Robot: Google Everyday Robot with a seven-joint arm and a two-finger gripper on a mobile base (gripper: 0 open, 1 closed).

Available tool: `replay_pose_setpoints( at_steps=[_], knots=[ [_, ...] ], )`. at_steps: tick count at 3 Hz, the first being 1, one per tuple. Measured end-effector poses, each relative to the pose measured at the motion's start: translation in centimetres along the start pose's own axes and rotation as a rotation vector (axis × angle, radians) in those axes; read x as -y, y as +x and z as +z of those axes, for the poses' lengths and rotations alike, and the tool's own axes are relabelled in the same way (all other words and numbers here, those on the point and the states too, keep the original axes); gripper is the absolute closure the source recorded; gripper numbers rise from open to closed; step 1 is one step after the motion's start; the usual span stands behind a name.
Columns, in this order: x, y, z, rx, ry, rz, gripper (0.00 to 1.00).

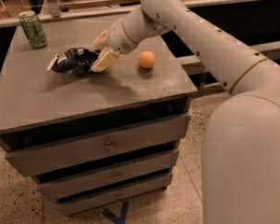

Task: Pick blue chip bag

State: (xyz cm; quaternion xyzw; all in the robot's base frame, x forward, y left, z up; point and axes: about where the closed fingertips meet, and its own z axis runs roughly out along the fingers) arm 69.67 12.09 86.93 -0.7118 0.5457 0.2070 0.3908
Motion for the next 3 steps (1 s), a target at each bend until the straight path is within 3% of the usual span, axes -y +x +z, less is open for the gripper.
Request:
replay_pose_setpoints(
  at_steps=[2,3],
  knots=[
    [0.6,-1.4,0.0,0.002,-0.014,-0.031,0.88],
    [1.5,-3.2,-1.2,0.056,0.020,-0.006,1.00]
  ],
)
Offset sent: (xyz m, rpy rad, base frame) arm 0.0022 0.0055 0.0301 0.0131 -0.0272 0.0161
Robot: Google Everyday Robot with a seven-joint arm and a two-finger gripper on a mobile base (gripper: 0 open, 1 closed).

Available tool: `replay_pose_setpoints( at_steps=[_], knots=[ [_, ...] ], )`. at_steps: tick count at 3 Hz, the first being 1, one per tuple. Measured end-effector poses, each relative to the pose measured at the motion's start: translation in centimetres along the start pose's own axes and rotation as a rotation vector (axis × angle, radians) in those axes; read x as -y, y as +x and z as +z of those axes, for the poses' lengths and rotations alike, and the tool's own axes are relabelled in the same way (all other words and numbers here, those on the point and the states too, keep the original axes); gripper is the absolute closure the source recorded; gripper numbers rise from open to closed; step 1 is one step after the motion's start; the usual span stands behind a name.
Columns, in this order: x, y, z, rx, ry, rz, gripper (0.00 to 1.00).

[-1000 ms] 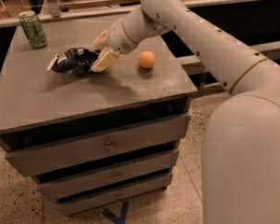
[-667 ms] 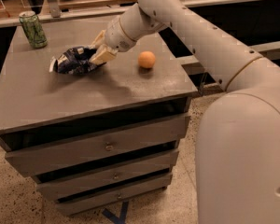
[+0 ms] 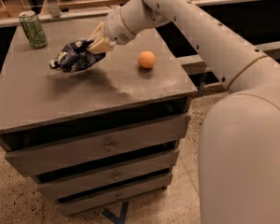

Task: Pick blue chip bag

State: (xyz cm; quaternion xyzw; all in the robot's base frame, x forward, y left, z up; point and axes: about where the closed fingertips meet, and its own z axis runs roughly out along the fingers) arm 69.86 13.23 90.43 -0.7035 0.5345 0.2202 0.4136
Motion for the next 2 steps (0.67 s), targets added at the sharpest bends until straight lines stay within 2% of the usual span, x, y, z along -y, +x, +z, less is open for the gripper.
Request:
replay_pose_setpoints(
  at_steps=[1,2],
  knots=[
    [1.2,-1.8,-1.9,0.089,0.069,0.070,1.00],
    [2.4,-3.0,-3.8,0.174,0.122,0.113,1.00]
  ],
)
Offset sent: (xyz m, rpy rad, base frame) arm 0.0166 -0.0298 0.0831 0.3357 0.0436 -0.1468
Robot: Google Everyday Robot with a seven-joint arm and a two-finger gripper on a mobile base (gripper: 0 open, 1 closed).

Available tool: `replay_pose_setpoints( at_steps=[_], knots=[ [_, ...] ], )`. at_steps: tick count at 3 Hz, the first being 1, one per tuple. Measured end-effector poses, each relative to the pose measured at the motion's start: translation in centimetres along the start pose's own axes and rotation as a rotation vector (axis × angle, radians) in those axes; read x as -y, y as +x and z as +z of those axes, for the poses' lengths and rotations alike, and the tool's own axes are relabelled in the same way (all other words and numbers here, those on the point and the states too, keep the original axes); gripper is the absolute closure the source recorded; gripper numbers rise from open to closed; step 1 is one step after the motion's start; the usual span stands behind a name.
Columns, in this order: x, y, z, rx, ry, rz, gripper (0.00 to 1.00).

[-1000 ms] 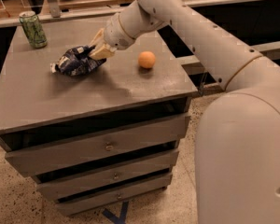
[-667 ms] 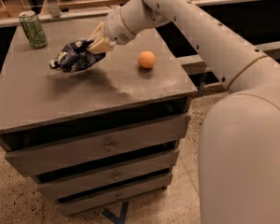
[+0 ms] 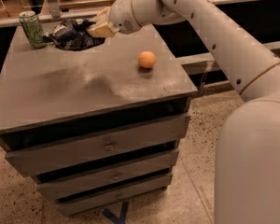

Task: Pick blue chip bag

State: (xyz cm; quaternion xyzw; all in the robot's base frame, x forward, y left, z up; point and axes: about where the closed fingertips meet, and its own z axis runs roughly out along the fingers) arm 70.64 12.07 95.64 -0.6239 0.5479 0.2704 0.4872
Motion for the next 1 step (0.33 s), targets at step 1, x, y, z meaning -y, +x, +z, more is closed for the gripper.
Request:
replay_pose_setpoints(
  at_steps=[1],
  knots=[
    [0.00,0.00,0.01,0.000,0.000,0.000,1.00]
  ],
)
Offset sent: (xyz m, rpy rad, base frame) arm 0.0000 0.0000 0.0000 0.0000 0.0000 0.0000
